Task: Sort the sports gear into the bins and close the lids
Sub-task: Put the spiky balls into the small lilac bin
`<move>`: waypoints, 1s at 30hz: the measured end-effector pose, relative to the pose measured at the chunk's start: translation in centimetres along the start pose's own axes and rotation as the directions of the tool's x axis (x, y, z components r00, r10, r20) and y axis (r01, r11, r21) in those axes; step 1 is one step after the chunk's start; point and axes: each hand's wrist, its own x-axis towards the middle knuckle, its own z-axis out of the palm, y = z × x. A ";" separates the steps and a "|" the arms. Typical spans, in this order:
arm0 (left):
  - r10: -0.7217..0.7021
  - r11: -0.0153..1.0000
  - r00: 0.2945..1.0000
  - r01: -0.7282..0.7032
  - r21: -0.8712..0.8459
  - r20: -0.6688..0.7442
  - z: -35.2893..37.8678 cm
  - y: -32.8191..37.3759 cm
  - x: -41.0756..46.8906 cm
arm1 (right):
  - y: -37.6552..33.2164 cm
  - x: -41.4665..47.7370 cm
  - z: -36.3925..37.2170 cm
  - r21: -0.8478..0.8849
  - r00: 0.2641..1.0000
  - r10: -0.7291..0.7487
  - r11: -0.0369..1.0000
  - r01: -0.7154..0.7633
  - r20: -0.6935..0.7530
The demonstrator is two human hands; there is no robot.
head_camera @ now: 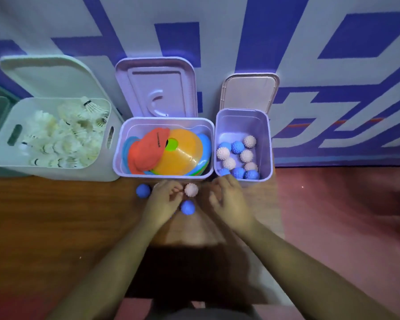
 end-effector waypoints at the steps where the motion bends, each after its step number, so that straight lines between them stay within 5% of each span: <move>1: -0.071 0.997 0.997 0.071 0.026 -0.026 -0.5 -1.6 -0.7 | -0.2 -0.3 1.2 0.009 0.998 0.014 1.000 -0.015 0.068; 7: -0.351 0.927 0.932 0.359 0.110 -0.091 -2.2 -8.5 -0.3 | -0.3 -0.4 7.8 -0.112 0.921 0.141 0.988 -0.107 0.363; 11: -0.272 0.945 0.961 0.259 0.200 0.043 -1.7 -11.6 1.0 | 0.3 0.2 11.0 -0.291 0.896 0.175 0.955 -0.053 0.408; 16: -0.265 0.935 0.963 0.244 0.257 0.049 -1.4 -13.5 0.9 | 1.0 0.1 13.6 -0.328 0.891 0.175 0.944 -0.031 0.418; 25: -0.244 0.967 0.969 0.239 -0.088 -0.042 -2.1 -11.2 -5.1 | -1.7 -1.7 10.4 -0.111 0.963 0.057 0.993 -0.028 0.264; 30: -0.083 0.948 0.994 0.059 -0.312 -0.065 -2.0 -5.2 -5.0 | -2.7 -1.1 2.1 0.107 0.996 -0.068 0.992 0.062 0.053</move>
